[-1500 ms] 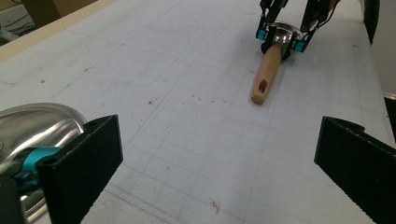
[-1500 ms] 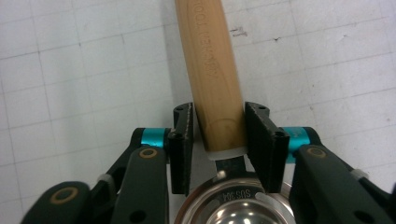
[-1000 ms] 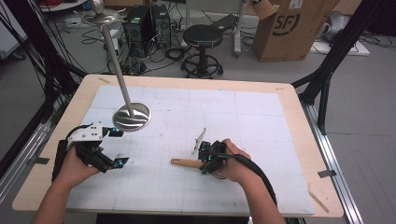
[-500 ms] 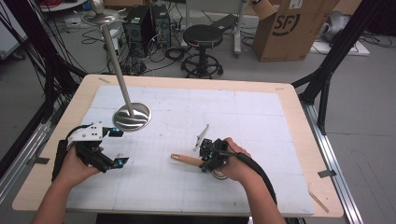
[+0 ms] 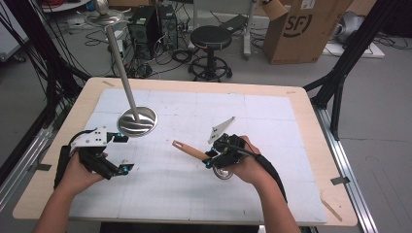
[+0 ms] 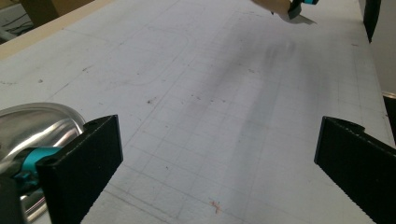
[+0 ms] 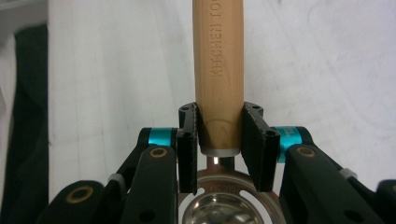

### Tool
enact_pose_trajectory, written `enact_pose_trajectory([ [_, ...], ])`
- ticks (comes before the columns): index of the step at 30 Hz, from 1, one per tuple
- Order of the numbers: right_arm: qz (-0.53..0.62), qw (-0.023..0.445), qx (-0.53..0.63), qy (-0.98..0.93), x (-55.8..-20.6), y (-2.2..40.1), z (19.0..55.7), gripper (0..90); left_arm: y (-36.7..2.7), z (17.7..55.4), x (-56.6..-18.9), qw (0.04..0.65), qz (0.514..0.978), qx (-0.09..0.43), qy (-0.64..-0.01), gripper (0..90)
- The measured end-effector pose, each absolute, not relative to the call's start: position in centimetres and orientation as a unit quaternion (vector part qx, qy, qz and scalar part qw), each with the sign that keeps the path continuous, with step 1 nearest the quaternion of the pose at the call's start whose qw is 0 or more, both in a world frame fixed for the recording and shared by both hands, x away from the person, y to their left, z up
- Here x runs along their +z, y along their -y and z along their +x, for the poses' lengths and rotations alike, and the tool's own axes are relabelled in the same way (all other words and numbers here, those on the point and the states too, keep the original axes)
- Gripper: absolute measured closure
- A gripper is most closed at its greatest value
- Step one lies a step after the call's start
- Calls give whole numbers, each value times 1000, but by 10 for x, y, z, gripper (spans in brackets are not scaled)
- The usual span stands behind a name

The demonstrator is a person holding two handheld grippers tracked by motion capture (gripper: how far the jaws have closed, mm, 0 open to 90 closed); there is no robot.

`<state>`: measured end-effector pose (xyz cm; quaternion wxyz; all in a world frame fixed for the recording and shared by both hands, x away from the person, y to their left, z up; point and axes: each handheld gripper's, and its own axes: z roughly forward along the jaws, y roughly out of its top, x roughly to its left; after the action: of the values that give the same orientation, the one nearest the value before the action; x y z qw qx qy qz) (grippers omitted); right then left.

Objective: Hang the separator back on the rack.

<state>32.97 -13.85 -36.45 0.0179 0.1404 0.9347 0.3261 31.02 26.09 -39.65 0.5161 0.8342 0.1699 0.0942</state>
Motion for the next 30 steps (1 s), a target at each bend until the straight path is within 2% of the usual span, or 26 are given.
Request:
enact_pose_trajectory([
  [9,146,40,369,-917,-351,135,333,688,-261,310,-396,518,834,93,-169,16],
  [30,132,48,447,-883,-294,113,353,687,-263,310,-394,530,826,93,-168,16],
])
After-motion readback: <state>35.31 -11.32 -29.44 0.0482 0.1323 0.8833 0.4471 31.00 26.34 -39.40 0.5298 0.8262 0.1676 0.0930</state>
